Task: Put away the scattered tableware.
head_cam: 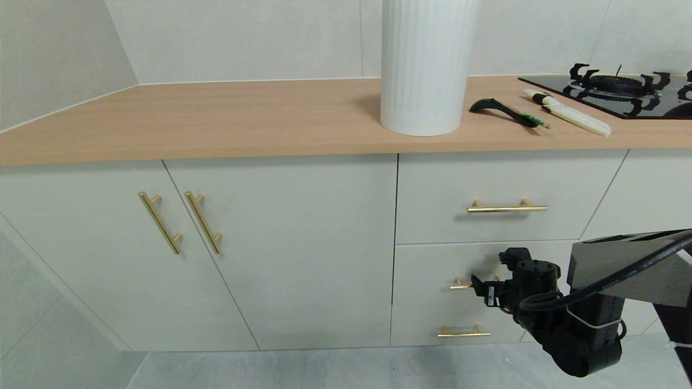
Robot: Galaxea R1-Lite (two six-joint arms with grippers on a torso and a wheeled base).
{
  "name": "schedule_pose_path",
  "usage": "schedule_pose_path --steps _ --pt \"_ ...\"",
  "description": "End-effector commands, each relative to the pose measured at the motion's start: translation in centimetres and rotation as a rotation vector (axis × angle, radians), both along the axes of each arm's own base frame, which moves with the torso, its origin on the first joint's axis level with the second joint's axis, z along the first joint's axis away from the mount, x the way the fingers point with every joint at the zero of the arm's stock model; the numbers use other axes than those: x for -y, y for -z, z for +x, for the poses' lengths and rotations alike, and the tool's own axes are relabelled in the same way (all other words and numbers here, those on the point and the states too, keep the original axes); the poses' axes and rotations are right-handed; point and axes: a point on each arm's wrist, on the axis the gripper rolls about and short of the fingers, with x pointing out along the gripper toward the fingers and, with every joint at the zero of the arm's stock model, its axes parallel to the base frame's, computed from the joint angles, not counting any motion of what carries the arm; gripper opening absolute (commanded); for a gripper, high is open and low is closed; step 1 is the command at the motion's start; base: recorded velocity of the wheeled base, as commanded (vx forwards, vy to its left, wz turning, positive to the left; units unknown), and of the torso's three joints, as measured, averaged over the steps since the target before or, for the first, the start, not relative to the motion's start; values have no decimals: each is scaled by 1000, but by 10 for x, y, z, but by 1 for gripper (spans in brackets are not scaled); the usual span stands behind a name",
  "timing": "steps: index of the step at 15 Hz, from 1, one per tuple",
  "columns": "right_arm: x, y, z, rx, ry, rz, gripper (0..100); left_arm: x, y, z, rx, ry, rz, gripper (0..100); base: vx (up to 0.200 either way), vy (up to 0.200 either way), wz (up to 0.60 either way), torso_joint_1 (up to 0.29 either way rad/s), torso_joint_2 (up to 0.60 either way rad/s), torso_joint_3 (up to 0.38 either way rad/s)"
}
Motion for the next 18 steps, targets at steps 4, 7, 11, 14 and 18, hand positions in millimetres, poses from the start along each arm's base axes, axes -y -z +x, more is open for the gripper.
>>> schedule_pose_path --steps 4,7,11,14,18 --pt "1 2 -5 -24 -3 -8 100 0 0 0 -2 0 0 100 0 0 0 0 0 0" --pt "3 0 -13 -49 -14 -9 100 0 0 0 -2 0 0 100 0 0 0 0 0 0" --pt "5 -10 -20 -68 -19 -11 100 0 0 0 -2 0 0 100 0 0 0 0 0 0" --pt "10 -55 -51 -170 -128 26 100 0 0 0 -2 0 0 100 0 0 0 0 0 0" --pt "16 -129 -89 -244 -223 66 100 0 0 0 -2 0 0 100 0 0 0 0 0 0"
